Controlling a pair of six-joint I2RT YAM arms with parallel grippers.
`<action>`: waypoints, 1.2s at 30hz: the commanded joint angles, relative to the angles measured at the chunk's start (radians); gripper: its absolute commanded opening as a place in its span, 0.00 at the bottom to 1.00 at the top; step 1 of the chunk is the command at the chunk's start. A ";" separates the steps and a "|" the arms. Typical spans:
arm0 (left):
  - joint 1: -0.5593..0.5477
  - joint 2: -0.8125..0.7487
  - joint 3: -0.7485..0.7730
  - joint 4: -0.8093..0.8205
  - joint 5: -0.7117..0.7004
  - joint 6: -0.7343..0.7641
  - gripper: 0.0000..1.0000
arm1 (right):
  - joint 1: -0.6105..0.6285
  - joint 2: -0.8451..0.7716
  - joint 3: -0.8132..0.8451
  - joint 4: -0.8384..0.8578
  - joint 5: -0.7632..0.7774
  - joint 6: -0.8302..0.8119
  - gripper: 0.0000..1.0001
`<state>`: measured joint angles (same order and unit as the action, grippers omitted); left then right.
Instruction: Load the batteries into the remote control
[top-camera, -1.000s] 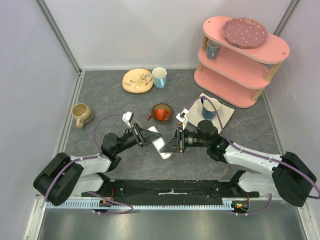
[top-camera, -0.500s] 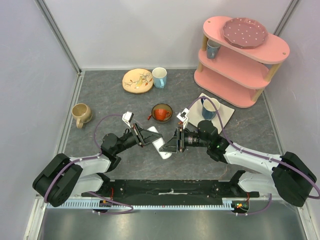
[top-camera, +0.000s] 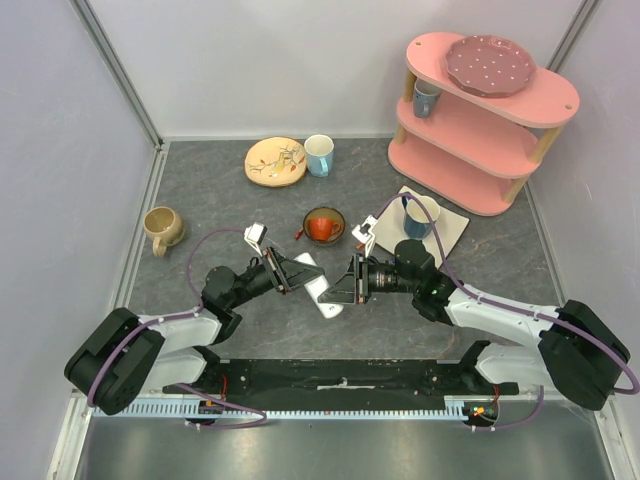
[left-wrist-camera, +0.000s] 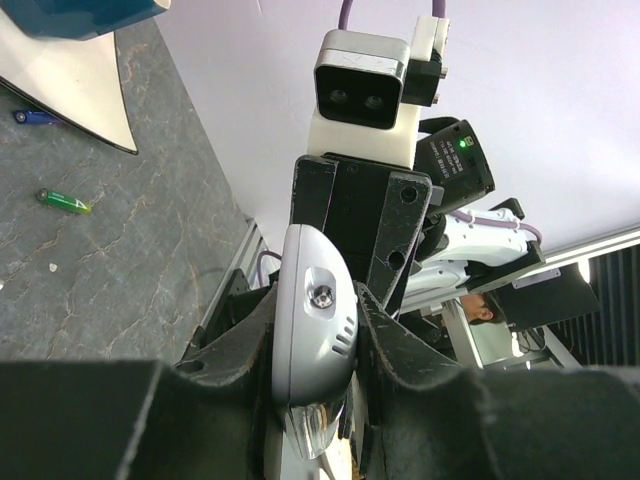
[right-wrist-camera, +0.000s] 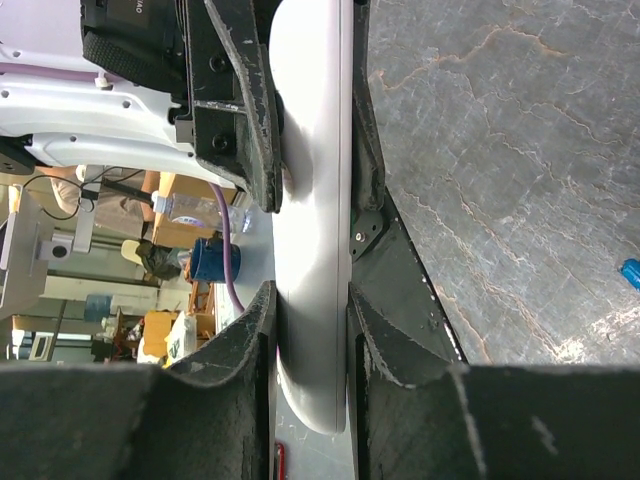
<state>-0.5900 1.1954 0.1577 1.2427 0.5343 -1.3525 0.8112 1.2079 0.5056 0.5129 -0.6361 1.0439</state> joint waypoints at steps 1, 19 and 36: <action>-0.008 -0.034 0.036 0.024 0.029 0.023 0.02 | 0.000 -0.002 0.019 -0.011 0.016 -0.033 0.25; -0.013 -0.028 0.034 0.009 0.029 0.038 0.02 | 0.002 0.024 0.040 0.065 0.007 0.031 0.44; -0.010 -0.100 0.069 -0.126 0.007 0.082 0.46 | 0.017 -0.063 0.125 -0.216 -0.022 -0.149 0.00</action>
<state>-0.5980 1.1435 0.1730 1.1744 0.5663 -1.3224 0.8146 1.2087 0.5552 0.4511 -0.6624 1.0252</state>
